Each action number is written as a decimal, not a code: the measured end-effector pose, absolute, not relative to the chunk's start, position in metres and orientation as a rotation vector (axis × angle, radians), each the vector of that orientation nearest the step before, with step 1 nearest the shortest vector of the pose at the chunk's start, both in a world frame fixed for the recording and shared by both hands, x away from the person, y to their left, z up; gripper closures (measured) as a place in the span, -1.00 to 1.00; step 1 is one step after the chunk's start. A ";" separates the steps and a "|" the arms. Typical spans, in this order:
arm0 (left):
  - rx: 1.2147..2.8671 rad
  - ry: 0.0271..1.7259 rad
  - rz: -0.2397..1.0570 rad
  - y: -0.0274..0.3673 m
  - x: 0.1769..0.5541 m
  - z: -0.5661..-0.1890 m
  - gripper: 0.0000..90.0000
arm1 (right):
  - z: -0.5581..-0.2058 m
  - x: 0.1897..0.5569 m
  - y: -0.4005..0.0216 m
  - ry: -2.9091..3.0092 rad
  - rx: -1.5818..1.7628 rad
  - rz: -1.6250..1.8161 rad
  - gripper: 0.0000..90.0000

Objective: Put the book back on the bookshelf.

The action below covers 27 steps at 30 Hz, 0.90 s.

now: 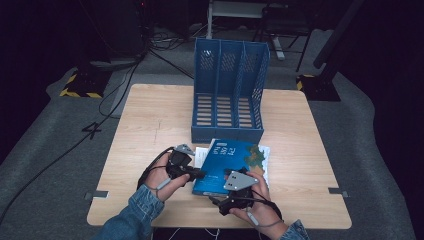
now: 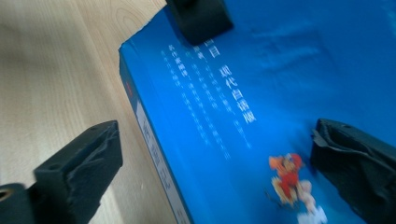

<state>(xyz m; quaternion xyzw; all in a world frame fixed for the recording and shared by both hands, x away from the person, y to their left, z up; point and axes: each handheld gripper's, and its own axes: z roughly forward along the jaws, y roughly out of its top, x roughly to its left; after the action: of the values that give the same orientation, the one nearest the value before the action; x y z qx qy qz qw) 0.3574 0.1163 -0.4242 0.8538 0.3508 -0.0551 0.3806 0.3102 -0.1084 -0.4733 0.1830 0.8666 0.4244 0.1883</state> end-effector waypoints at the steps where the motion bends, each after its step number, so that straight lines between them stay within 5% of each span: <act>1: 2.179 0.896 -0.141 0.116 0.358 -0.424 0.86 | -0.474 0.310 -0.106 2.430 0.515 1.190 -1.00; 27: 2.170 0.970 -0.227 0.119 0.366 -0.434 0.86 | -0.491 0.307 -0.085 2.353 0.432 0.962 -1.00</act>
<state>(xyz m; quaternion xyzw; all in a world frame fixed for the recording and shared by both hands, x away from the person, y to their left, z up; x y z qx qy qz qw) 0.3663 0.1187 -0.4335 0.8450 0.3777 -0.0883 0.3680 0.3068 -0.0853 -0.4911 0.1608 0.8767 0.3583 0.2779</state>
